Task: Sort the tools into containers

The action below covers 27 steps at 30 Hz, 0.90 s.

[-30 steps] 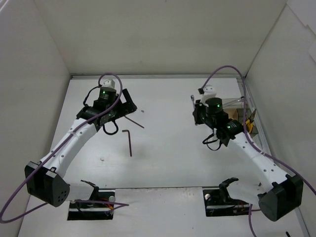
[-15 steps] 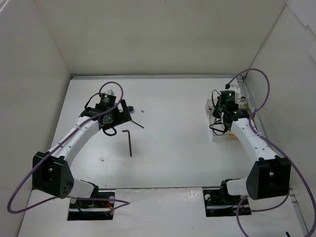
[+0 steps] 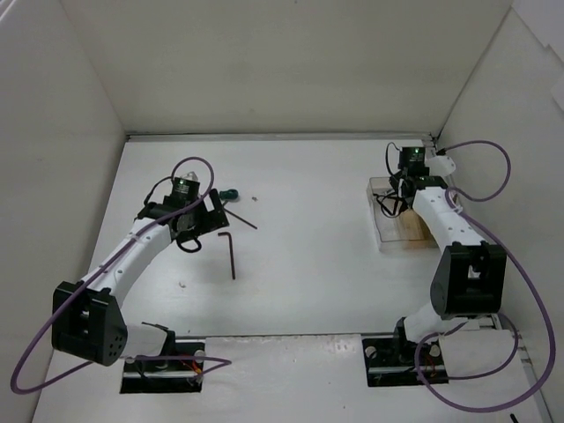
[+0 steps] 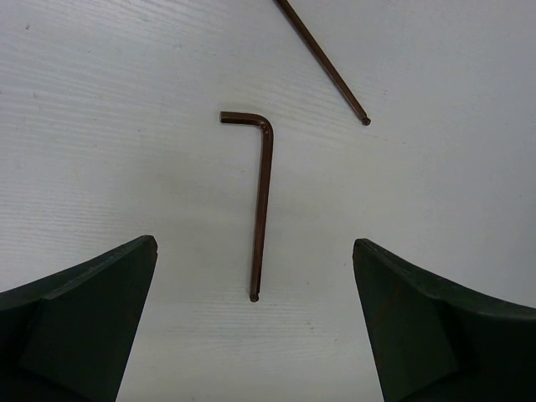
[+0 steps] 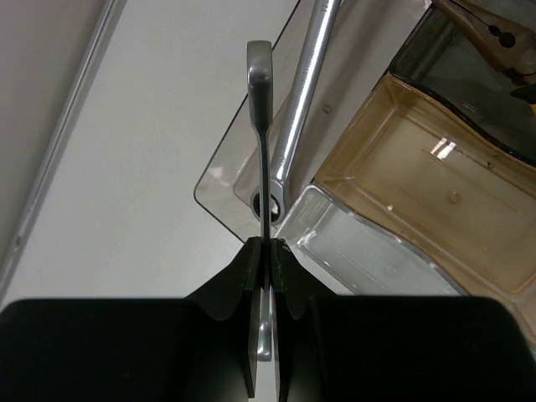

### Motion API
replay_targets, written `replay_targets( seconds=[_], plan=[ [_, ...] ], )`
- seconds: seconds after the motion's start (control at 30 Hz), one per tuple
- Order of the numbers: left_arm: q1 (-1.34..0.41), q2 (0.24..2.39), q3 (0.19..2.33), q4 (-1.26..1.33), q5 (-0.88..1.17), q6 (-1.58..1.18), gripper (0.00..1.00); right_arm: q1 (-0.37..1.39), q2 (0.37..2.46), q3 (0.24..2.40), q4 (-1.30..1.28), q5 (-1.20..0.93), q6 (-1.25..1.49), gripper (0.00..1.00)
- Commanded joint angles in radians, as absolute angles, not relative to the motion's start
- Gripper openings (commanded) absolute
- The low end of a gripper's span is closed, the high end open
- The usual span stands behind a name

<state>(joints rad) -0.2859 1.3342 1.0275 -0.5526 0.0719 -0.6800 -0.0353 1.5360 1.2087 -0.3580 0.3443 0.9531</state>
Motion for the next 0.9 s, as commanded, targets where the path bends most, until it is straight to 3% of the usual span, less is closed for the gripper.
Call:
replay_targets(
  seconds=[0.0,0.47,0.53,0.73,0.87],
  plan=[
    [-0.273,1.276,1.031,-0.523,0.069,-0.655,1.00,-0.054,1.580,1.301,-0.298,0.431,1.138,0.00],
    [-0.255,1.258,1.022,-0.537,0.041,-0.626,1.00,-0.090,1.749,1.367,-0.295,0.397,1.316,0.00],
    [-0.255,1.262,1.020,-0.540,0.043,-0.626,1.00,-0.089,1.752,1.361,-0.295,0.403,1.348,0.08],
    [-0.255,1.269,1.031,-0.548,0.045,-0.621,1.00,-0.095,1.793,1.381,-0.295,0.393,1.368,0.11],
    [-0.245,1.267,1.028,-0.552,0.041,-0.618,1.00,-0.098,1.807,1.390,-0.293,0.390,1.347,0.21]
  ],
)
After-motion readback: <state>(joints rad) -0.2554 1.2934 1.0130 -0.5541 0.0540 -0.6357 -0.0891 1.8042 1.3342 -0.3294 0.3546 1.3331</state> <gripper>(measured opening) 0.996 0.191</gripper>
